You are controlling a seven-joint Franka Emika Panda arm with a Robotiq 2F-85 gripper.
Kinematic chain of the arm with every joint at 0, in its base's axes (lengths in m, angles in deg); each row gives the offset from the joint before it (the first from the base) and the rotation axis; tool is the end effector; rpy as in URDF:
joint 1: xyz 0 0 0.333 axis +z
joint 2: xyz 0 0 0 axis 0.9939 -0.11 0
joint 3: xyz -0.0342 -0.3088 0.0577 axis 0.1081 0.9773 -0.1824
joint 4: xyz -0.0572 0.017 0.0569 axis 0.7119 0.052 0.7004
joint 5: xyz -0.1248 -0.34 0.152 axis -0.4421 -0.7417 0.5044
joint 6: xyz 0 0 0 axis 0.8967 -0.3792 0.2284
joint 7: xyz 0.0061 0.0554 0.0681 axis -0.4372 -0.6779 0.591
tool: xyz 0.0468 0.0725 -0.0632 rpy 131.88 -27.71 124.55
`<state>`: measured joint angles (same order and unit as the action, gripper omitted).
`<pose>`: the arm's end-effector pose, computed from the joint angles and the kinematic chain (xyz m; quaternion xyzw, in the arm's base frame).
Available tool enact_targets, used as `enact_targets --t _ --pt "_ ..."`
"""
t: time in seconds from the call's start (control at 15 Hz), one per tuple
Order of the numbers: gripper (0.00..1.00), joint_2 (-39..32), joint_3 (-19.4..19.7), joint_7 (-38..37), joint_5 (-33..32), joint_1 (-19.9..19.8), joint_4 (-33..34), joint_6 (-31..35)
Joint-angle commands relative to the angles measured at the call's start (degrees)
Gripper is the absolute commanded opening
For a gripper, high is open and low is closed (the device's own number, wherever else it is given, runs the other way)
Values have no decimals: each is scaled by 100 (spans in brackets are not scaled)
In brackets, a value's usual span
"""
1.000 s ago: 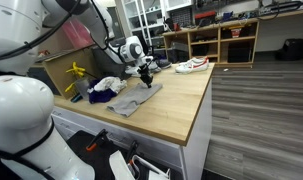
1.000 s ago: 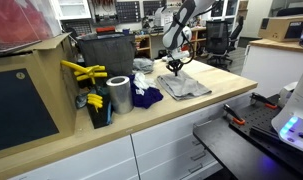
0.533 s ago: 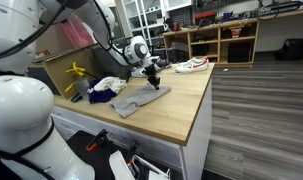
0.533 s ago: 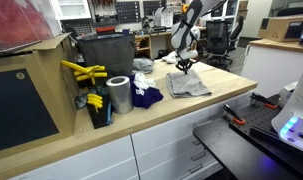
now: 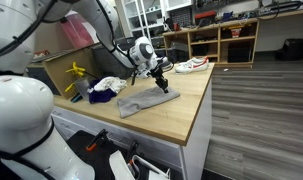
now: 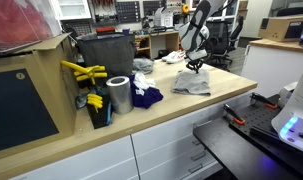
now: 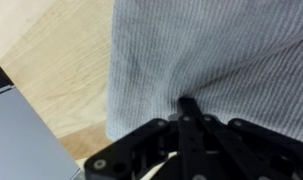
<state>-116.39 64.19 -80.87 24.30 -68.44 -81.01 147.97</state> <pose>0.6094 -0.0333 0.1569 0.9483 -0.2630 0.0140 0.1769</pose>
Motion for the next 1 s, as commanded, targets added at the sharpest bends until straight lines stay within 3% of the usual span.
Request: enact_targets --t 0.0,0.73,0.93 --pt "0 39 69 -368 -329 -25 -169 139" --pt "0 -195 -124 -348 -221 -124 603 294" --pt "0 -17 -227 -326 -169 -98 551 355"
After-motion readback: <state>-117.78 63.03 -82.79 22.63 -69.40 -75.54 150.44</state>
